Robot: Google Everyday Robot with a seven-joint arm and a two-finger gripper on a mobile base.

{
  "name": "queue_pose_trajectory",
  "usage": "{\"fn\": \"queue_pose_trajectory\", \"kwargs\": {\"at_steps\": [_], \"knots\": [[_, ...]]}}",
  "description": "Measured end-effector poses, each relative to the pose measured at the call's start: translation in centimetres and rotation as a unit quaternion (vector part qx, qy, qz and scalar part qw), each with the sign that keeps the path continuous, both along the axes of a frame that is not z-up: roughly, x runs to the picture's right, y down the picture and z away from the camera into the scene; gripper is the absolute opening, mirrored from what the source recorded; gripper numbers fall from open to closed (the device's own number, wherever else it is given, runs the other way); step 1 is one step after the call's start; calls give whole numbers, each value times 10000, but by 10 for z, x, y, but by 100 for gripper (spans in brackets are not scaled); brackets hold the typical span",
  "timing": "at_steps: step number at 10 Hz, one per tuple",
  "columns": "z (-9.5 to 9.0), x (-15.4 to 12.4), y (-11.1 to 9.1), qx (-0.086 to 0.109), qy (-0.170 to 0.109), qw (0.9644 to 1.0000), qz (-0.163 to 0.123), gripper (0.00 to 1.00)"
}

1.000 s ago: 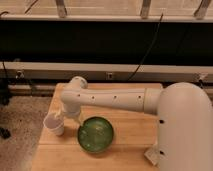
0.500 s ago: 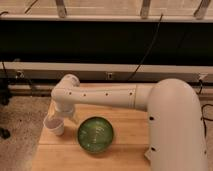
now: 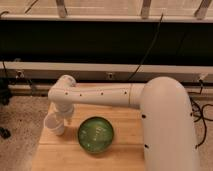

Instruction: Pick up the ceramic cup

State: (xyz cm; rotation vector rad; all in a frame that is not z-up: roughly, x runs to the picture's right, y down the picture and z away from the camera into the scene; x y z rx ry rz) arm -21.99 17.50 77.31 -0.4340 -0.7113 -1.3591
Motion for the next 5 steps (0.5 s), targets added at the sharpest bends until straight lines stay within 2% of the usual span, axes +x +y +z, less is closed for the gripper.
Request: {"fn": "queue_pose_trajectory", "kwargs": {"at_steps": [2,3,5], "knots": [[1,-2,3,-31,-2,10000,-60,6],[2,-4,4,-47,-32,10000,-73,0],[0,-7,5,-46,-98,9999,-76,0]]}}
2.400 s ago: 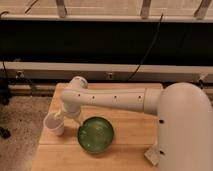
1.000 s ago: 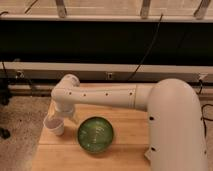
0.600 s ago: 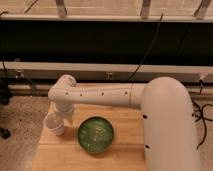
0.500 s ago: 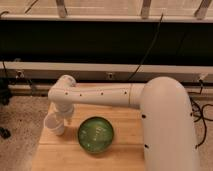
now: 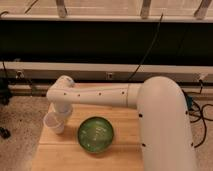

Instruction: Pick up the ceramic cup

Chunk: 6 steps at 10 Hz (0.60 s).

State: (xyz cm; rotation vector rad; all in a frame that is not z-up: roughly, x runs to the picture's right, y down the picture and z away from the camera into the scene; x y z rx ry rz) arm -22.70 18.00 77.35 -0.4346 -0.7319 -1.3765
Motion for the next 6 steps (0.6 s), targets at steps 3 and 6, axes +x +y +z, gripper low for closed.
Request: {"fn": "queue_pose_trajectory", "kwargs": {"at_steps": [3,6], "knots": [[-9,6,-13,108,-23,9999,77,0],[-11,22,-31,99,1,9999,50,0]]}}
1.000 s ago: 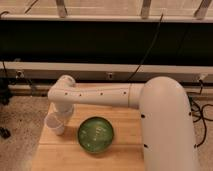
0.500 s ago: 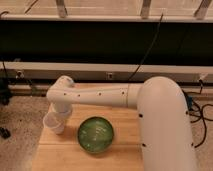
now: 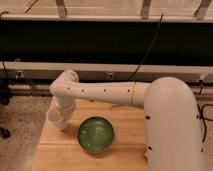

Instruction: Pick up the ceramic cup

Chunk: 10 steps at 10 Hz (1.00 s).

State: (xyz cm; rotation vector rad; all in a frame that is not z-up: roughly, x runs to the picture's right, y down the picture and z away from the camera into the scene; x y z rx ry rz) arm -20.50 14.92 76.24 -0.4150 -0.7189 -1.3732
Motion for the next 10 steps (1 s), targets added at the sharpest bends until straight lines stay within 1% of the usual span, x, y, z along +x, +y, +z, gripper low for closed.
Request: {"fn": "queue_pose_trajectory", "kwargs": {"at_steps": [2,4,10], "knots": [[-7,-1,-6,26,-17,10000,20,0],[-7,10,-17,32,0,10000,30,0],[-11,19,-32,86,-16,9999,69,0]]}}
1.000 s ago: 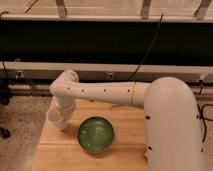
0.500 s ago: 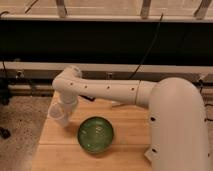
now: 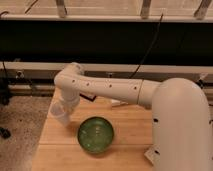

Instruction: Pick up the ceramic cup

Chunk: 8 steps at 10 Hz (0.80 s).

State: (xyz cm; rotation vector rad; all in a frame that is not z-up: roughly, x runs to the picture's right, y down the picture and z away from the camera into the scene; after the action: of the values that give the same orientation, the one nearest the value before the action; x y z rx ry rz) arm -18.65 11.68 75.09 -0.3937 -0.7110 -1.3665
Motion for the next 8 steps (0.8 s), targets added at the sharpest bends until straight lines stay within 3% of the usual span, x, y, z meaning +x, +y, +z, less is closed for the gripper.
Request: {"fn": "queue_pose_trajectory", "kwargs": {"at_steps": [8], "knots": [[-4,3,-12,53,-13,10000,28,0]]}}
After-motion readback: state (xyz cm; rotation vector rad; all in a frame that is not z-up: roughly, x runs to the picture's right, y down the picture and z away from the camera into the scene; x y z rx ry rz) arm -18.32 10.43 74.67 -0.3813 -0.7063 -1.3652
